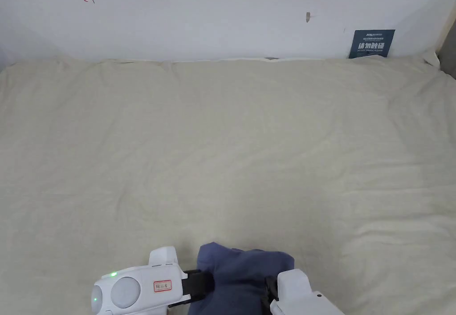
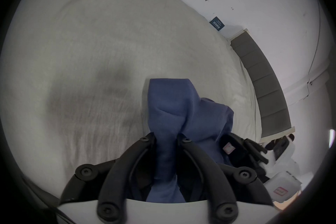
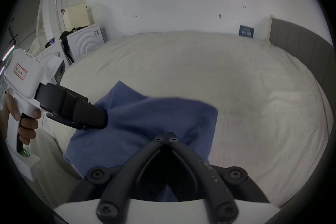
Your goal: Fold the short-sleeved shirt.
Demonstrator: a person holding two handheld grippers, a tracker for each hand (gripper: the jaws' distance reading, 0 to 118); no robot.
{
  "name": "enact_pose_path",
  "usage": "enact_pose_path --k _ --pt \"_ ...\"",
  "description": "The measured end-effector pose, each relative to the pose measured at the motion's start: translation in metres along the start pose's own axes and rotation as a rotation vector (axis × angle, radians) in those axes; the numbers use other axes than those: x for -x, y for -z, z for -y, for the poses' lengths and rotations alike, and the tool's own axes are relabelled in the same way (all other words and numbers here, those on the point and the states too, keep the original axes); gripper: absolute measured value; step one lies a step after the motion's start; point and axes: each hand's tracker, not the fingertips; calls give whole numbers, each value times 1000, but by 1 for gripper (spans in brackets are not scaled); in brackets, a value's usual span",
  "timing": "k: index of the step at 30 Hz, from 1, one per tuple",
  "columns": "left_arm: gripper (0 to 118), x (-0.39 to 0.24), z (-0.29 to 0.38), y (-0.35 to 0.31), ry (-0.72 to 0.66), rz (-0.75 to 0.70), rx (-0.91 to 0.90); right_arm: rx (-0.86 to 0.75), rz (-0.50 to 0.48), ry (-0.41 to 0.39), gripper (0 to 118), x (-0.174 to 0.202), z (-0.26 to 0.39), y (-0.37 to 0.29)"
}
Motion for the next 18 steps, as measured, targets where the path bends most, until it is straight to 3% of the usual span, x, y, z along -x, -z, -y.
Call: enact_pose_path --k 9,18 --pt "20 59 -24 -84 12 -105 -125 -173 7 -31 2 16 -66 -34" --pt "20 206 -35 -215 -18 -504 -215 -250 23 -13 2 46 -115 -27"
